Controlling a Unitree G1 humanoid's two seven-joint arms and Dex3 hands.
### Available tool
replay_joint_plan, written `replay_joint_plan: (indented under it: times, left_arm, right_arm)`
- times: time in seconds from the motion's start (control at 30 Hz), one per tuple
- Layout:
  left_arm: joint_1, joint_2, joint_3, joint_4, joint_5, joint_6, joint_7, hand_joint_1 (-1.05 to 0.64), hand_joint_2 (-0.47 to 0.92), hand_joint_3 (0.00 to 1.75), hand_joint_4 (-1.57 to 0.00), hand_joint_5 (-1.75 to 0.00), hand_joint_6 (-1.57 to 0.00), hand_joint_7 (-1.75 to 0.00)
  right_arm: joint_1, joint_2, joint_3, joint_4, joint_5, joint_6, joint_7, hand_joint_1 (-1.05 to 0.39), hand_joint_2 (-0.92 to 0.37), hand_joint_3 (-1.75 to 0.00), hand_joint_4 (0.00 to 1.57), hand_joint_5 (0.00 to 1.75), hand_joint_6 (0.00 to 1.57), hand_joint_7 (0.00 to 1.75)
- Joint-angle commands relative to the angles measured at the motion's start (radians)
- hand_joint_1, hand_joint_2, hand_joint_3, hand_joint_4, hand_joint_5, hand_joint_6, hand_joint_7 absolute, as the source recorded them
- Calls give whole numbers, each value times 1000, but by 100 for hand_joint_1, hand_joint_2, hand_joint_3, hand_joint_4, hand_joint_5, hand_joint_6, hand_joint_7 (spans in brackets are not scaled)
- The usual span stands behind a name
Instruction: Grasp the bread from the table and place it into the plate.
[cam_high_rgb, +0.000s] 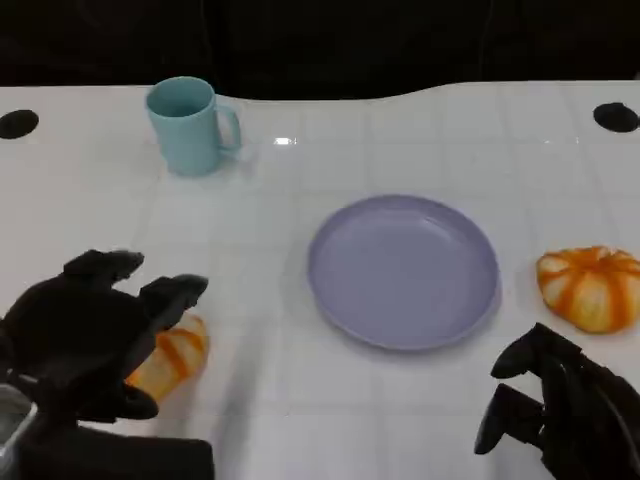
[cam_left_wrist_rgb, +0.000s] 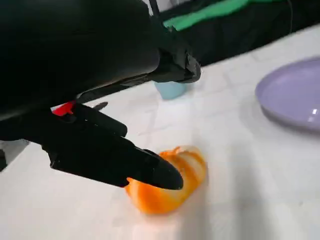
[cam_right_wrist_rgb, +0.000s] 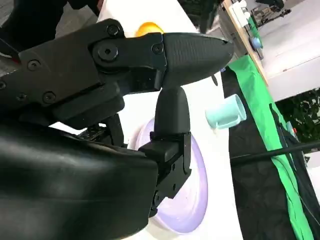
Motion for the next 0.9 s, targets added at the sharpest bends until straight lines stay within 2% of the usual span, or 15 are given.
replay_joint_plan:
  times: [0.03,0.27,0.6,0.9]
  left_arm:
    - [-42,13,-28,41,4,39,-36,-54,82,0,-3,-14,-19,-1]
    - [-127,1,-92,184,-3,71,-25,-47,82,0,-1,-11,-16,0]
    - [-238,-13,-149,440,-85,55,53,-47,83,0,-3,-9,-14,0]
    - [-296,-7,-195,554,-134,51,66,-49,86,1,-1,-7,-11,0]
  right_arm:
    - [0,-10,-3,-6,5,-5,2,-54,-92,-46,62,175,40,168]
    - [4,-10,-6,-11,10,1,1,-53,-92,-47,61,175,39,168]
    - [10,-7,-3,-16,2,-2,-5,-54,-92,-45,61,175,38,167]
    - [8,-9,-5,-15,9,3,1,-53,-92,-46,62,175,39,167]
